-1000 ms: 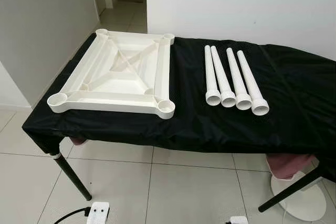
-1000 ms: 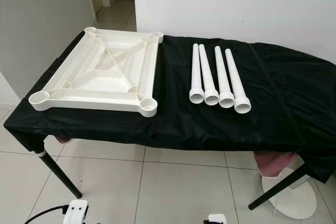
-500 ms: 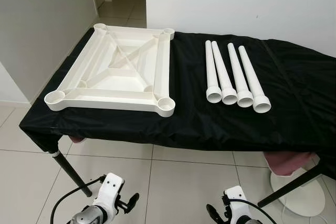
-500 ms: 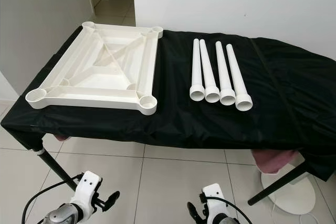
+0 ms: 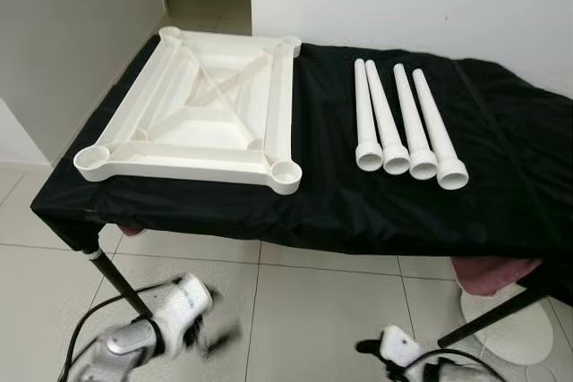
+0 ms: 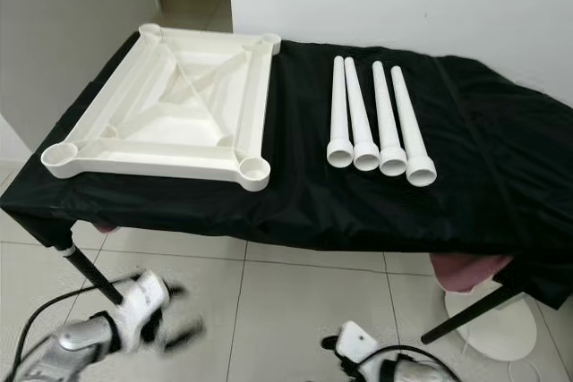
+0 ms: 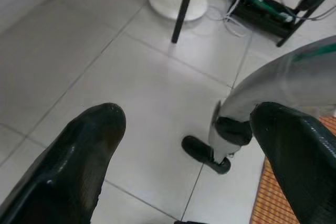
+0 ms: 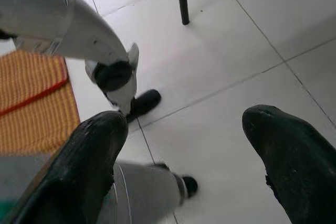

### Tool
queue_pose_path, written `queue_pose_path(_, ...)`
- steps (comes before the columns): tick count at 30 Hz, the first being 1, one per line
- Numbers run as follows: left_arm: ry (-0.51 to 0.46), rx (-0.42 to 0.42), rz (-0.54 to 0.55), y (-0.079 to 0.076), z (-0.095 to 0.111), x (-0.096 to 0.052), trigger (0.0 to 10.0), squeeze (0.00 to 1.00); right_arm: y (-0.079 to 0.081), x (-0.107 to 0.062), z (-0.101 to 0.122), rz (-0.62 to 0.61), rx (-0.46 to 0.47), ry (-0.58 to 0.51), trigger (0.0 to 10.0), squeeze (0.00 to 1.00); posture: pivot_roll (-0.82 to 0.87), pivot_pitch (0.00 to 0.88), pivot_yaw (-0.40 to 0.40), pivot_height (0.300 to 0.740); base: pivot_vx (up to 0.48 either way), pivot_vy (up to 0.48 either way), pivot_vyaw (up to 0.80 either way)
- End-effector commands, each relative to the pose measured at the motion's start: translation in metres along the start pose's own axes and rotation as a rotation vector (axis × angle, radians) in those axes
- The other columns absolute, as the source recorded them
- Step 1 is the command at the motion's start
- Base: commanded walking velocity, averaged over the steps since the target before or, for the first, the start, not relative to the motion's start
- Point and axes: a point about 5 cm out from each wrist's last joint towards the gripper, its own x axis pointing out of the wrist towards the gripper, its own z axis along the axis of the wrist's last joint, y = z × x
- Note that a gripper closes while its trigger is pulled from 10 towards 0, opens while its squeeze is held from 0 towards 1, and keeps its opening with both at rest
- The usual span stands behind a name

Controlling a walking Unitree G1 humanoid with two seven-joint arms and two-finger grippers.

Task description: Building children table

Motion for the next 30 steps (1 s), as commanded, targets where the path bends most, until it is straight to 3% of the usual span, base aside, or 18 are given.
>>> queue_pose_path(1,-0.032,0.043,-0.059,0.003,0.023,-0.010,10.0,0.00,-0.006,-0.007,0.014,0.003,-0.029,-0.042,10.0,0.00,0.04,0.078,-0.006,0.740,0.000,0.000,0.00)
queue_pose_path(4,-0.068,0.070,-0.055,0.010,0.041,-0.017,10.0,0.00,-0.016,-0.015,0.029,-0.019,-0.065,-0.086,10.0,0.00,0.04,0.078,-0.009,0.740,0.000,0.000,0.00)
queue_pose_path(7,-0.177,0.111,-0.011,0.025,0.076,-0.025,10.0,0.00,-0.030,-0.028,0.059,-0.021,-0.087,-0.174,10.0,0.00,0.04,0.077,-0.010,0.740,0.000,0.000,0.00)
queue_pose_path(13,-0.265,0.126,0.041,0.034,0.100,-0.033,10.0,0.00,-0.048,-0.035,0.089,-0.103,-0.110,-0.331,10.0,0.00,0.05,0.072,-0.013,0.740,0.000,0.000,0.00)
queue_pose_path(15,-0.324,0.100,0.073,0.040,0.109,-0.035,10.0,0.00,-0.063,-0.035,0.107,-0.209,-0.061,-0.449,10.0,0.00,0.05,0.066,-0.014,0.740,0.000,0.000,0.00)
queue_pose_path(16,-0.386,0.092,0.115,0.044,0.116,-0.034,10.0,0.00,-0.075,-0.033,0.118,-0.319,-0.033,-0.528,10.0,0.00,0.05,0.059,-0.011,0.740,0.000,0.000,0.00)
queue_pose_path(19,-0.476,0.020,0.162,0.046,0.129,-0.032,10.0,0.00,-0.091,-0.028,0.137,-0.502,0.063,-0.658,10.0,0.00,0.05,0.055,-0.009,0.740,0.000,0.000,0.00)
queue_pose_path(25,-0.535,0.005,0.251,0.049,0.140,-0.020,10.0,0.00,-0.095,-0.021,0.154,-0.593,0.124,-0.736,10.0,0.00,0.04,0.046,-0.010,0.740,0.000,0.000,0.00)
queue_pose_path(28,-0.527,-0.054,0.424,0.069,0.143,-0.007,10.0,0.00,-0.094,-0.013,0.164,-0.621,0.154,-0.732,10.0,0.00,0.05,0.040,-0.018,0.740,0.000,0.000,0.00)
queue_pose_path(30,-0.518,-0.073,0.454,0.073,0.143,-0.005,10.0,0.00,-0.094,-0.011,0.165,-0.626,0.160,-0.724,10.0,0.00,0.05,0.040,-0.018,0.740,0.000,0.000,0.00)
